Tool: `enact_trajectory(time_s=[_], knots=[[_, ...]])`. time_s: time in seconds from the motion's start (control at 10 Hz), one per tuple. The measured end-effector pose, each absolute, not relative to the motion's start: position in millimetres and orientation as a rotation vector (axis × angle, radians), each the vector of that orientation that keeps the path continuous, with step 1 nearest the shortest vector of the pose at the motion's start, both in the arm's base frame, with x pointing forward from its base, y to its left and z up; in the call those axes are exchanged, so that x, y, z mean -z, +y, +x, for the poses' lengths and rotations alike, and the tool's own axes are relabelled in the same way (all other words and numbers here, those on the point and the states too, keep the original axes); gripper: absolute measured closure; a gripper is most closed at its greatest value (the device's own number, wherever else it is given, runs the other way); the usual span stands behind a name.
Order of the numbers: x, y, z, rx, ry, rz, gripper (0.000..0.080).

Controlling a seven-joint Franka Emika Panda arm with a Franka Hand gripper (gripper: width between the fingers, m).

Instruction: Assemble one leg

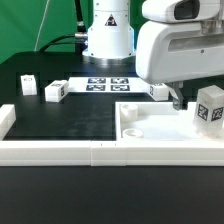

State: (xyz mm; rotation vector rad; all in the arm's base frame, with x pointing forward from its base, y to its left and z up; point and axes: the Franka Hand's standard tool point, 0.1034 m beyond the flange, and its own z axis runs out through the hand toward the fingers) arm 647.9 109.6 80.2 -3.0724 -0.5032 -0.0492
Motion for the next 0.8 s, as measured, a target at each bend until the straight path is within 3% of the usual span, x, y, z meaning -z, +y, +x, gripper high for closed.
enact_trajectory(time_s=[0.1,0.2,0.3,0.6,0.8], knots=[[-80.2,109.7,647.9,0.049,-0.503,-3.072,0.0252],[-80.2,110.5,647.7,0.049,-0.505,-3.071,0.0435],[-79.8,110.5,647.3,0.047,-0.502,-3.072,0.0507],[-77.5,110.0,647.3,0.069,-0.36,-3.078,0.0507],[-76.4,112.8,650.1,0.135,0.105,-3.077,0.0507]])
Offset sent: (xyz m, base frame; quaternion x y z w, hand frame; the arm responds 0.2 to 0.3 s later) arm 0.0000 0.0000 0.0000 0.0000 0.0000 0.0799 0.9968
